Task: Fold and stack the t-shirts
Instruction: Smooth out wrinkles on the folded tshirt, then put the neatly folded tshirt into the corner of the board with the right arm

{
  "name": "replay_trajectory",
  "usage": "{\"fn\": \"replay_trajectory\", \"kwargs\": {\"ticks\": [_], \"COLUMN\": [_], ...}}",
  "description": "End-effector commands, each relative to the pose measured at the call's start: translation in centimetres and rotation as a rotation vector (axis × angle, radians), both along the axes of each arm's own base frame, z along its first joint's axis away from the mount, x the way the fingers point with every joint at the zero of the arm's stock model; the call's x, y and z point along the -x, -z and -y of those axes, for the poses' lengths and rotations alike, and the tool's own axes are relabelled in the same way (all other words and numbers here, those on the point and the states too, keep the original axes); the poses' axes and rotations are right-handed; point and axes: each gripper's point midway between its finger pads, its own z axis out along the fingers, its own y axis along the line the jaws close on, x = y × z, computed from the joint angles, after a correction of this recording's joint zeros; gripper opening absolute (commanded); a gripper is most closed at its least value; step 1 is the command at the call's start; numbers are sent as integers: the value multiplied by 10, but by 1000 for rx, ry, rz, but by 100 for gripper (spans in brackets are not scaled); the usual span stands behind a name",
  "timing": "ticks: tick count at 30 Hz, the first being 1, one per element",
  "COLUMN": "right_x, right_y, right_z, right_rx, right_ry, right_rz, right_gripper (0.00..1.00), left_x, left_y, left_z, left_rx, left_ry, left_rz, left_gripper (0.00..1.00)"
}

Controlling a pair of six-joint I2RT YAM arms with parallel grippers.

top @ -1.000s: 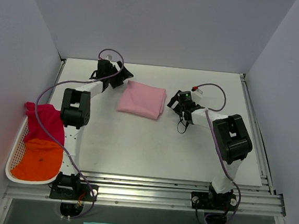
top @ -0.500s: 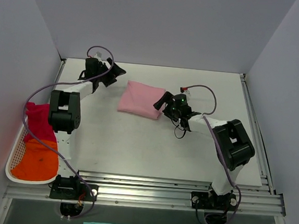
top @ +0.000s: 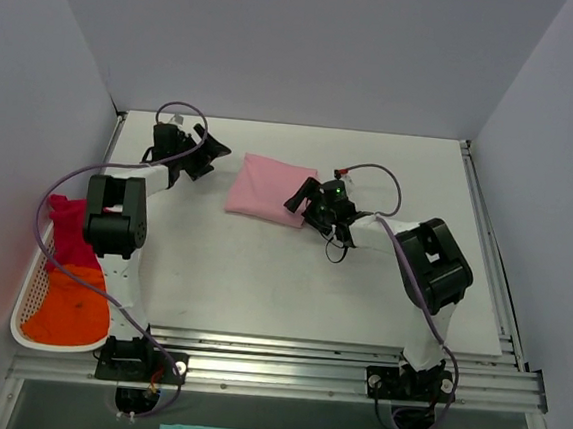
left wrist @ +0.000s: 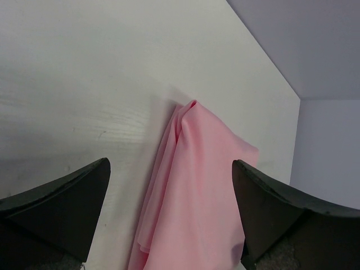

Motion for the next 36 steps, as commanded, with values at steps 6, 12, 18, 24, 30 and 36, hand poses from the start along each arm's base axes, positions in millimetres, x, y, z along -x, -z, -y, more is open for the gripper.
{"fn": "replay_trajectory", "kwargs": {"ticks": [6, 12, 18, 24, 30, 36], "right_x": [2, -3, -13, -30, -40, -42], "right_y": [-60, -55, -24, 16, 53, 65], "right_z": [33, 41, 35, 23, 3, 11], "right_rx": [116, 161, 183, 187, 176, 175], "right_ry": [120, 145, 137, 115, 68, 85], "right_rz": [117, 106, 54, 3, -54, -78], "right_gripper": [92, 93, 93, 92, 84, 0], "left_x": [-9, -8, -3, 1, 5, 6], "left_y": [-58, -56, -55, -62, -68, -71], "left_z": [2, 3, 0, -4, -6, -31], "left_rx": [17, 27, 21, 28, 25, 29], "left_ry": [18, 20, 15, 9, 5, -40], "left_rz": [168, 167, 164, 176, 187, 193], "left_gripper": [99, 99, 99, 99, 99, 99]}}
